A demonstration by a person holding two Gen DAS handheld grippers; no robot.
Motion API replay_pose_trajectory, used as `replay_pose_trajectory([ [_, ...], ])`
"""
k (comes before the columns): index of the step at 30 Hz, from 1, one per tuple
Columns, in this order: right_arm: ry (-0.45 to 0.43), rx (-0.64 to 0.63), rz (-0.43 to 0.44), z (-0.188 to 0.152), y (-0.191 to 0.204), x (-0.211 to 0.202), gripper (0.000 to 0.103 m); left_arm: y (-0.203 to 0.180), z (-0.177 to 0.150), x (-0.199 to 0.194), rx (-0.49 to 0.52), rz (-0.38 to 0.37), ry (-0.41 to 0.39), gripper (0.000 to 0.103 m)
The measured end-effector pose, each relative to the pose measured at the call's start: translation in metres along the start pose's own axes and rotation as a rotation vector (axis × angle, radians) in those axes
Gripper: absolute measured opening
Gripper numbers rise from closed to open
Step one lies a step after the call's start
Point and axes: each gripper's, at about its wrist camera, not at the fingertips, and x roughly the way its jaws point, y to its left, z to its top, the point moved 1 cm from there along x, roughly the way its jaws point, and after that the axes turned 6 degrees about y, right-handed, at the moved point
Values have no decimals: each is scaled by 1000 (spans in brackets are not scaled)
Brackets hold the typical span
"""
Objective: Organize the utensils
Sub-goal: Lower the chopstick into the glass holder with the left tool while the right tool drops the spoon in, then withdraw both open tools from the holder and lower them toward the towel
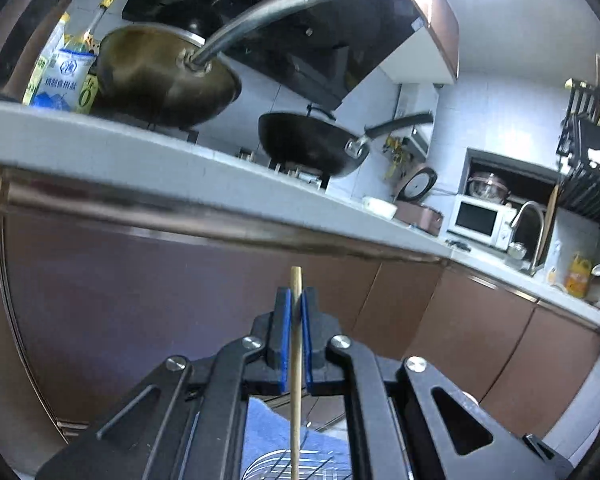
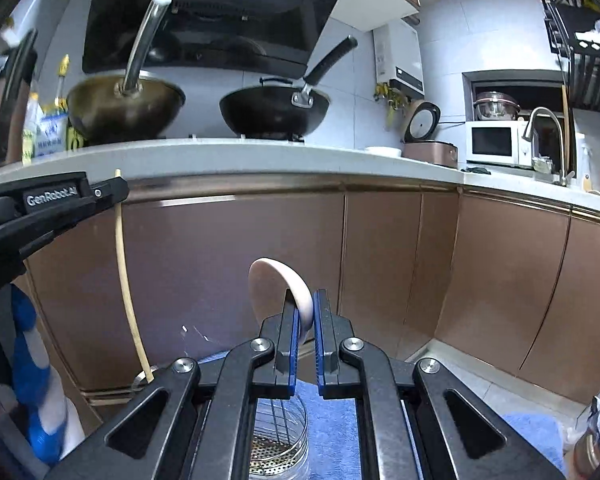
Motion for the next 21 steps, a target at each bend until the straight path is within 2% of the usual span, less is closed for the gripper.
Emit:
replay_pose_trajectory([
  [5, 9, 14, 13, -22, 5, 12, 9, 3, -31, 7, 31, 38, 1, 5],
  [7, 20, 13, 21, -29, 6, 15, 16, 2, -34, 6, 32, 38, 4, 6],
  [9, 30, 5, 31, -35, 6, 14, 18, 2, -38, 3, 37, 38, 10, 6],
  [11, 35, 12, 40, -38, 5, 12, 21, 5, -35, -1, 30, 25, 22, 9],
  [13, 35, 23, 44, -38, 4, 7, 29, 7, -32, -9, 27, 13, 29, 14],
  [15, 31, 20, 41, -36, 3, 0, 30, 9, -27, -21, 34, 9, 26, 20],
  [21, 26, 25, 33, -26, -9, -44, 30, 16, -7, -70, 85, 25, 39, 22],
])
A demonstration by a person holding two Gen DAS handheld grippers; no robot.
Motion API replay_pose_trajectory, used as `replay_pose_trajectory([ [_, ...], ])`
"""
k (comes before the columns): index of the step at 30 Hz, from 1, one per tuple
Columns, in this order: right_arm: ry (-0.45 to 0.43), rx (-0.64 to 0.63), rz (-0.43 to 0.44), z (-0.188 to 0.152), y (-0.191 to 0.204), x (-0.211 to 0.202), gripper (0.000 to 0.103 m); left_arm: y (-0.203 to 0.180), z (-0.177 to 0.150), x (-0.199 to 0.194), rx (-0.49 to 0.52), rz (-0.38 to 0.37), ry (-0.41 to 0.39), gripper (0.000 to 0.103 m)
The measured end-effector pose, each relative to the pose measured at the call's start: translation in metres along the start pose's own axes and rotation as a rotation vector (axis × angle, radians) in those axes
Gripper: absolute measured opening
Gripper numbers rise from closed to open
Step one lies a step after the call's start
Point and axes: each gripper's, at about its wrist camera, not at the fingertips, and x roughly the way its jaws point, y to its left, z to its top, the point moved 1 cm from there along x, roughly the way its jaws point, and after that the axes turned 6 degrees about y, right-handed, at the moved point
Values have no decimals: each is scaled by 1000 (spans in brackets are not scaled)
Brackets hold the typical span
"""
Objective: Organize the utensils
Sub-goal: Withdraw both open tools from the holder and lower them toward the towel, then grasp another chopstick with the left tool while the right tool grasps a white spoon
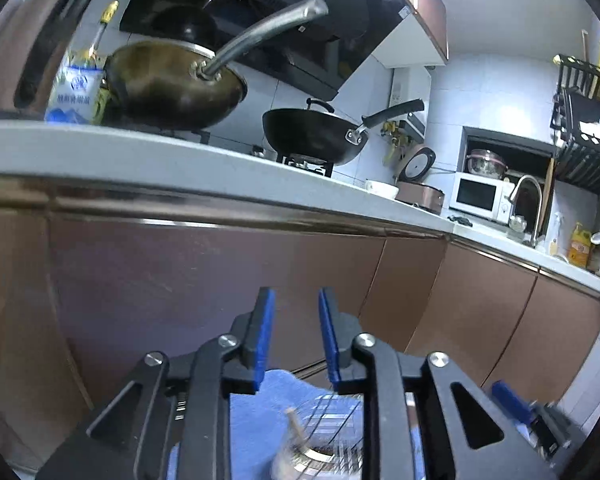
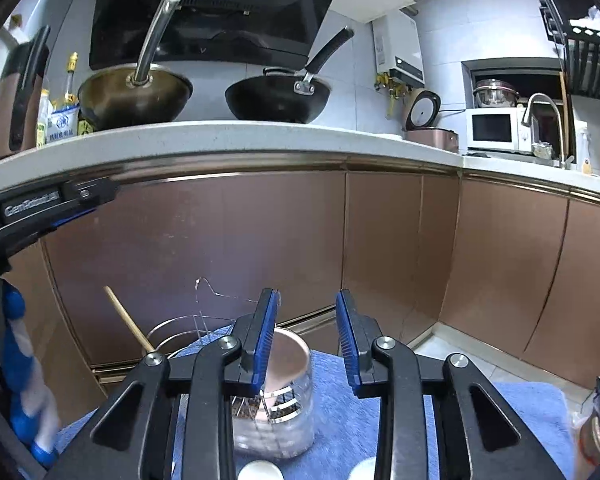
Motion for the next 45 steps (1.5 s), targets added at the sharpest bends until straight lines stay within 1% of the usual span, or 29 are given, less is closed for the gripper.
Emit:
replay_pose_trajectory([
  [4, 0, 16, 1, 10, -11, -41, 31, 13, 10, -38, 29, 21, 45, 22],
  [6, 4, 38, 10, 14, -19, -62, 30, 19, 11, -54, 47, 44, 87, 22],
  [9, 14, 64, 19, 17, -28, -89, 30, 28, 9, -74, 52, 47, 155, 22],
  [13, 32, 105, 38, 14, -40, -129, 30, 40, -1, -96, 57, 31, 236, 22],
  [15, 59, 128, 56, 9, -45, -139, 30, 45, -9, -101, 50, 7, 297, 22],
  [18, 111, 172, 78, -1, -55, -144, 30, 54, -29, -99, 45, -16, 406, 22],
  [20, 161, 197, 89, -14, -63, -139, 30, 56, -43, -92, 58, -19, 467, 22],
  [22, 209, 224, 101, -27, -70, -129, 30, 61, -63, -78, 57, -18, 555, 22],
  [25, 280, 261, 120, -48, -82, -112, 29, 63, -91, -57, 55, -36, 668, 22],
  [29, 357, 271, 134, -73, -91, -83, 29, 54, -125, -31, 69, -72, 795, 22],
  [31, 391, 277, 146, -83, -95, -69, 29, 49, -144, -14, 79, -98, 870, 22],
  [34, 451, 290, 165, -100, -101, -41, 29, 44, -167, 6, 90, -120, 961, 22],
  [37, 504, 299, 179, -117, -110, -15, 29, 44, -180, 22, 89, -128, 1023, 21],
  [40, 546, 308, 194, -126, -116, 11, 29, 44, -190, 33, 104, -115, 1057, 21],
  [45, 583, 321, 230, -129, -122, 48, 29, 39, -202, 49, 138, -103, 1095, 21],
])
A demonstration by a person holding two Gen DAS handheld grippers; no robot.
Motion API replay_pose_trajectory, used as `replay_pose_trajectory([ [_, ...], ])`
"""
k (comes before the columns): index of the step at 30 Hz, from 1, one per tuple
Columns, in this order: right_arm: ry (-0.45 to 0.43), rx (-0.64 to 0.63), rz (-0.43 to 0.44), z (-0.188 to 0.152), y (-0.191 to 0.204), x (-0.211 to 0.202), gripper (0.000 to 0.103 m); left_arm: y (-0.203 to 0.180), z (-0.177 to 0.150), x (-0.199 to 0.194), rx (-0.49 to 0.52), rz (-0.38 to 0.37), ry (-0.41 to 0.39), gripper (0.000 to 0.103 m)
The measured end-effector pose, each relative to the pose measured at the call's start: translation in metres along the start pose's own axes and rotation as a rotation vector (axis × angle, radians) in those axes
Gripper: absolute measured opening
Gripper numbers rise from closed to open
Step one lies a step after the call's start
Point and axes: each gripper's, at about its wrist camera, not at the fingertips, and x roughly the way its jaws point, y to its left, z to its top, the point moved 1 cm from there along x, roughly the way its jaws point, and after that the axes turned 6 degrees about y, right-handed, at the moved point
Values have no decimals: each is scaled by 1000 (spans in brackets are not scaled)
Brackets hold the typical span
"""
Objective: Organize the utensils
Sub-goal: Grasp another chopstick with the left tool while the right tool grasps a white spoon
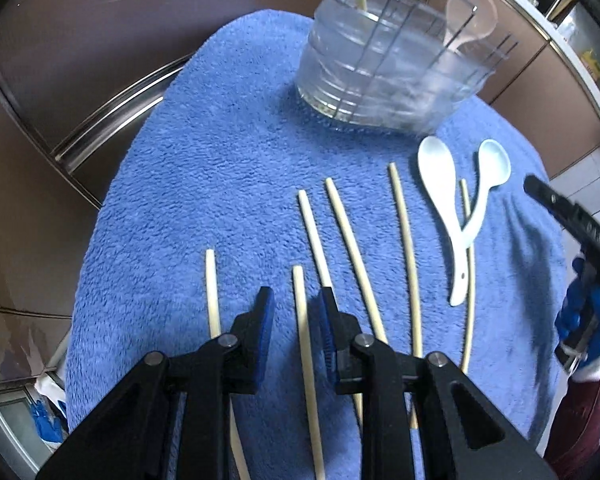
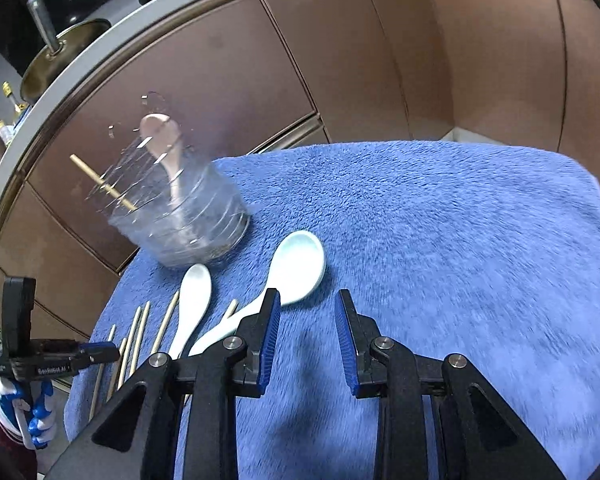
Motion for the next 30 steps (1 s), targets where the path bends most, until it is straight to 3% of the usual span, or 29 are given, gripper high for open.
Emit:
replay_pose_trajectory([
  [8, 55, -14, 40, 27, -8, 34, 29, -1, 13, 2, 23, 27, 17, 13],
  [17, 107, -34, 59, 36, -11, 59, 9, 0, 9, 2, -12, 46, -25, 5],
  [30, -10, -73, 7, 21, 12, -2, 7, -17, -37, -70, -55, 115, -302, 4],
])
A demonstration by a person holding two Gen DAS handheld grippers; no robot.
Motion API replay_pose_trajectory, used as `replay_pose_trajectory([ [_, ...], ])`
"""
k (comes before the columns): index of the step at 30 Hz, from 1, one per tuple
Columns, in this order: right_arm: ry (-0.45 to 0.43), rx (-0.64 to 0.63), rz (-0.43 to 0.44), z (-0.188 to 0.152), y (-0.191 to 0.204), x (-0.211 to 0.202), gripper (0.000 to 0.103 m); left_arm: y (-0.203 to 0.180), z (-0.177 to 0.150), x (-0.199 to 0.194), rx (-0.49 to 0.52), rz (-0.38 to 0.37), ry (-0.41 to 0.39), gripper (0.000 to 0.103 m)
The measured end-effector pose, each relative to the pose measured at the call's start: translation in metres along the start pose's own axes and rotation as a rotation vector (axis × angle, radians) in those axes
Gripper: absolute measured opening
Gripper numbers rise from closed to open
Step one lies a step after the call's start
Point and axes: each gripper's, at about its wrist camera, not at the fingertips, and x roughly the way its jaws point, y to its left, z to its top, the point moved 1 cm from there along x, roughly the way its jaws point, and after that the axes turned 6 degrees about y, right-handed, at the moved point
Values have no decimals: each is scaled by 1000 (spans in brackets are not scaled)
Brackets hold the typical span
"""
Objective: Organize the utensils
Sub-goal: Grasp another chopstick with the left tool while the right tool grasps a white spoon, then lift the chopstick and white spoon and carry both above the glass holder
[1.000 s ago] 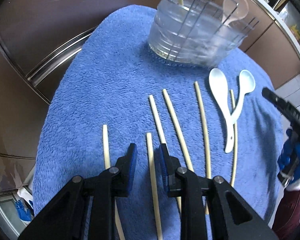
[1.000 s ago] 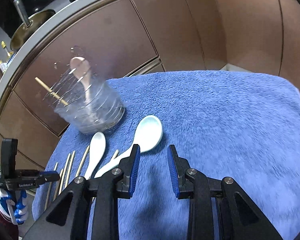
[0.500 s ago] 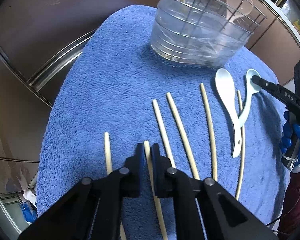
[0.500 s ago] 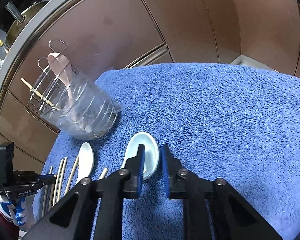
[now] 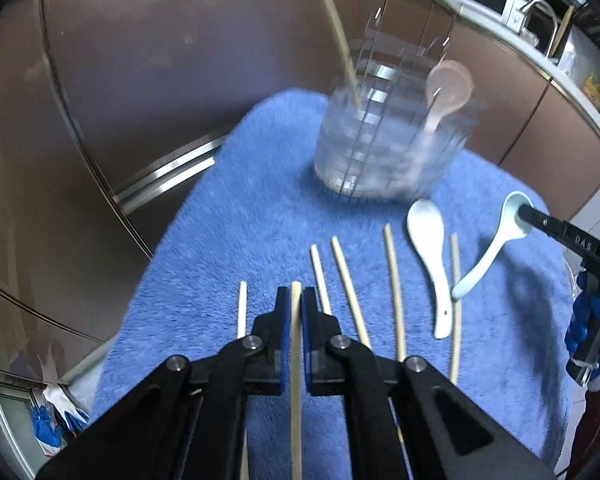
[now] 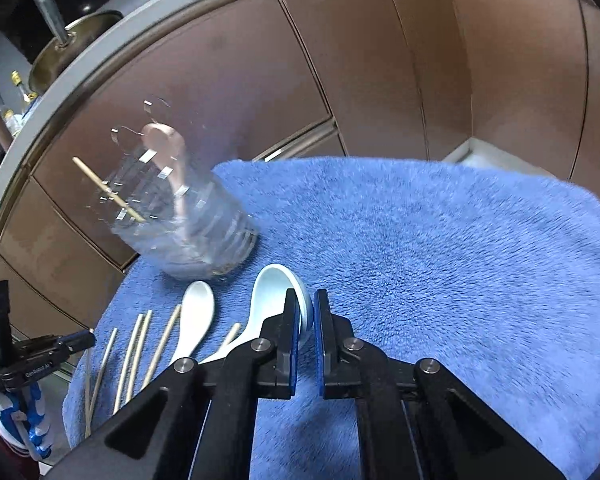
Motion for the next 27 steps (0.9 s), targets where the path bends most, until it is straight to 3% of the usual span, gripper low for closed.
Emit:
replay_pose_trajectory([
  [11, -123, -70, -67, -26, 37, -85, 7, -22, -26, -90, 49, 64, -233, 4],
  [27, -229, -171, -132, -81, 91, -168, 7, -48, -66, -156, 108, 85, -417, 4],
])
